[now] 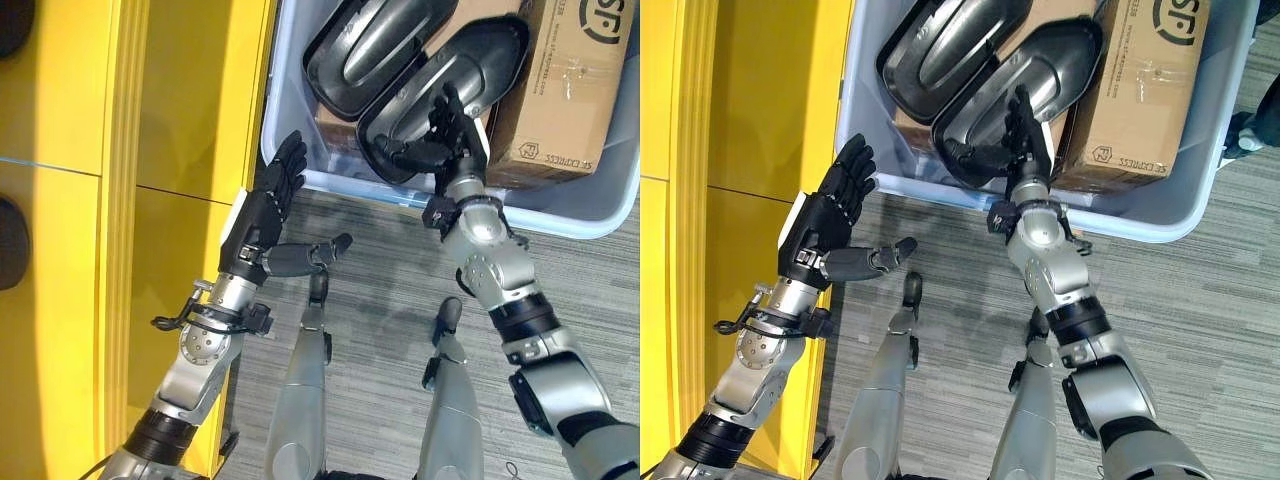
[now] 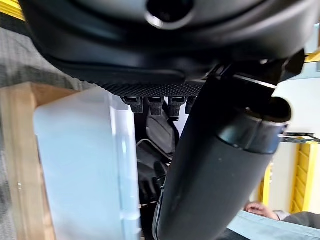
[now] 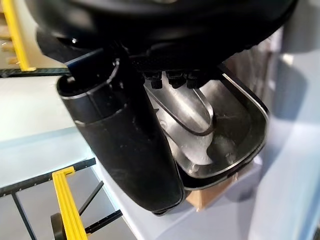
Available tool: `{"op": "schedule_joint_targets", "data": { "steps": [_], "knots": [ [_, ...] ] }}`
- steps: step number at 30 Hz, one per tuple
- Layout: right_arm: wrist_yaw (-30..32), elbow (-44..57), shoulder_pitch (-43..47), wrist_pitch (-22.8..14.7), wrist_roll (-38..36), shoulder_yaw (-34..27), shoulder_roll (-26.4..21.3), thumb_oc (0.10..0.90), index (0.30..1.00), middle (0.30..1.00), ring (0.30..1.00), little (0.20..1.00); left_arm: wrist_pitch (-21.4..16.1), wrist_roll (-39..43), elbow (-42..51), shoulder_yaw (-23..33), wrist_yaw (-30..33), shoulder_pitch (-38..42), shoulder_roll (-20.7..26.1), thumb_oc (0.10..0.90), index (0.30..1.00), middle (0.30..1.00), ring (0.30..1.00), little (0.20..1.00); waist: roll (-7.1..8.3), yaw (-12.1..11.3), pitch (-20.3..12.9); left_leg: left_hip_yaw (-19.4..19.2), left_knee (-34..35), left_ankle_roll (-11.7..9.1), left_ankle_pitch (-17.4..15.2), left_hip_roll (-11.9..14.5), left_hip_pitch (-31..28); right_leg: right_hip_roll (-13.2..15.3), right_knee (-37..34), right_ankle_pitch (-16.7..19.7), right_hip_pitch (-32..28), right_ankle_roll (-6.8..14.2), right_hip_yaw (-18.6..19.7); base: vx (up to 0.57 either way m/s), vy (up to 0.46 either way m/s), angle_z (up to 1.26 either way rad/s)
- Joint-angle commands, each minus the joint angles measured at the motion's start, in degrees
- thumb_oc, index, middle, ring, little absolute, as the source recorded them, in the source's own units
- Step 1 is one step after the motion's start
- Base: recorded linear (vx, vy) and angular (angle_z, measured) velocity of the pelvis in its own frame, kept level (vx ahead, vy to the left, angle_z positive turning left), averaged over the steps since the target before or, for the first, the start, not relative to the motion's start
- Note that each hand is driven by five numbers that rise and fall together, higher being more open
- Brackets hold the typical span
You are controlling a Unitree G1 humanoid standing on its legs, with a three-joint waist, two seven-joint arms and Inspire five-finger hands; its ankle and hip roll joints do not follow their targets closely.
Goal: Move parts from the plastic box to the shelf.
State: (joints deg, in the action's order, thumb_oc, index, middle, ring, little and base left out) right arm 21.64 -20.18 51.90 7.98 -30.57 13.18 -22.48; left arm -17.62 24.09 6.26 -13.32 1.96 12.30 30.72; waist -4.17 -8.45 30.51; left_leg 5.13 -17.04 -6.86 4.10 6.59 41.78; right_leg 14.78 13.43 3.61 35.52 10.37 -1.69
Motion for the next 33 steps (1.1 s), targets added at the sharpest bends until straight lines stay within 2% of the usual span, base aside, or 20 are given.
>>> {"op": "schedule_joint_targets", "data": {
  "steps": [1,3,8,10,11,14,19,24,27,32,33],
  "knots": [
    [-3.78,-0.76,8.92,0.86,0.63,0.05,-3.24,0.9,1.0,1.0,1.0,1.0,-5.05,-0.1,8.6,0.87,0.41,3.05,1.25,0.9,1.0,1.0,1.0,1.0,-2.61,-1.55,-0.72,-1.35,1.32,6.07,-0.85,-6.19,2.77,-2.96,6.38,-9.62,-0.98,-5.58,-2.97,0.0,0.0,0.0],
    [-4.41,-5.12,11.96,1.39,-3.79,1.69,-5.41,0.9,1.0,1.0,1.0,1.0,-4.42,1.01,8.39,0.93,0.41,3.35,2.38,0.9,1.0,1.0,1.0,1.0,-2.41,-2.11,-0.72,-1.17,0.21,6.09,-0.97,-6.25,3.98,-2.99,7.12,-10.12,-0.43,-5.65,-3.26,0.05,-0.004,-0.01],
    [-6.28,-8.77,15.7,2.29,-8.49,2.63,-9.31,0.9,1.0,1.0,1.0,1.0,-5.18,2.47,8.3,1.61,0.15,2.59,4.2,0.9,1.0,1.0,1.0,1.0,-1.7,-2.57,-0.72,-1.11,-0.47,5.97,-1.42,-5.99,4.55,-3.35,7.32,-10.38,-0.36,-5.69,-3.75,0.04,-0.019,-0.01],
    [-8.44,-10.85,17.21,3.69,-9.61,3.05,-11.47,0.9,1.0,1.0,1.0,1.0,-5.39,3.23,8.54,1.95,0.27,1.95,5.46,0.9,1.0,1.0,1.0,1.0,-1.05,-2.78,-0.72,-0.98,-0.84,5.88,-1.65,-5.86,4.78,-3.52,7.31,-10.57,-0.65,-5.57,-4.15,0.08,-0.042,0.02],
    [-7.59,-12.02,18.09,3.95,-11.38,3.83,-13.1,0.9,1.0,1.0,1.0,1.0,-5.57,3.31,8.51,2.2,0.04,1.23,6.18,0.9,1.0,1.0,1.0,1.0,-0.59,-2.97,-0.72,-1.07,-0.88,5.83,-1.76,-5.58,4.69,-3.69,7.25,-10.64,-0.97,-5.63,-4.34,0.08,-0.046,0.0],
    [-8.62,-15.58,19.93,2.66,-13.81,4.32,-16.98,0.9,1.0,1.0,1.0,1.0,-6.0,4.76,8.79,3.31,0.11,0.04,8.62,0.9,1.0,1.0,1.0,1.0,0.67,-3.32,-0.72,-1.07,-0.89,5.81,-1.89,-5.28,4.55,-4.22,6.51,-10.65,-2.21,-5.62,-4.86,0.08,-0.078,0.01],
    [-8.93,-19.01,21.88,1.15,-14.41,4.63,-22.47,0.9,1.0,1.0,1.0,1.0,-6.22,6.39,9.77,5.07,-1.12,-2.32,11.84,0.9,1.0,1.0,1.0,1.0,2.12,-3.86,-0.72,-0.96,-1.2,5.86,-2.23,-4.9,3.91,-4.5,5.84,-10.68,-4.33,-5.49,-5.52,0.08,-0.077,0.01],
    [-6.65,-19.93,24.15,0.49,-12.53,5.06,-27.29,0.9,1.0,1.0,1.0,1.0,-6.0,7.98,10.38,6.49,-1.66,-4.2,14.12,0.9,1.0,1.0,1.0,1.0,3.23,-3.99,-0.72,-0.77,-1.88,5.76,-2.66,-4.65,3.38,-4.84,5.71,-10.78,-5.96,-5.46,-5.75,0.06,-0.063,0.0],
    [-6.57,-18.97,24.48,1.82,-11.2,5.35,-29.24,0.9,1.0,1.0,1.0,1.0,-6.27,8.62,10.57,7.05,-2.23,-5.6,14.84,0.9,1.0,1.0,1.0,1.0,3.86,-3.95,-0.72,-0.8,-2.1,5.7,-2.93,-4.41,3.11,-4.98,5.39,-10.69,-6.75,-5.39,-5.88,0.04,-0.057,-0.01],
    [-4.85,-19.32,25.28,1.18,-9.74,6.19,-30.26,0.9,1.0,1.0,1.0,1.0,-6.74,8.89,10.54,7.15,-2.83,-6.54,15.47,0.9,1.0,1.0,1.0,1.0,4.41,-4.18,-0.72,-0.85,-1.81,5.54,-2.91,-4.04,2.61,-5.04,4.32,-10.37,-7.88,-5.33,-6.34,0.03,-0.046,0.0],
    [-4.41,-19.7,25.81,1.11,-7.67,6.52,-30.77,0.9,1.0,1.0,1.0,1.0,-6.74,9.17,10.8,7.25,-2.88,-6.56,15.86,0.9,1.0,1.0,1.0,1.0,4.63,-4.31,-0.72,-0.85,-1.65,5.43,-2.86,-3.98,2.5,-5.04,3.89,-10.26,-8.38,-5.26,-6.48,0.01,-0.049,0.0]
  ]
}}
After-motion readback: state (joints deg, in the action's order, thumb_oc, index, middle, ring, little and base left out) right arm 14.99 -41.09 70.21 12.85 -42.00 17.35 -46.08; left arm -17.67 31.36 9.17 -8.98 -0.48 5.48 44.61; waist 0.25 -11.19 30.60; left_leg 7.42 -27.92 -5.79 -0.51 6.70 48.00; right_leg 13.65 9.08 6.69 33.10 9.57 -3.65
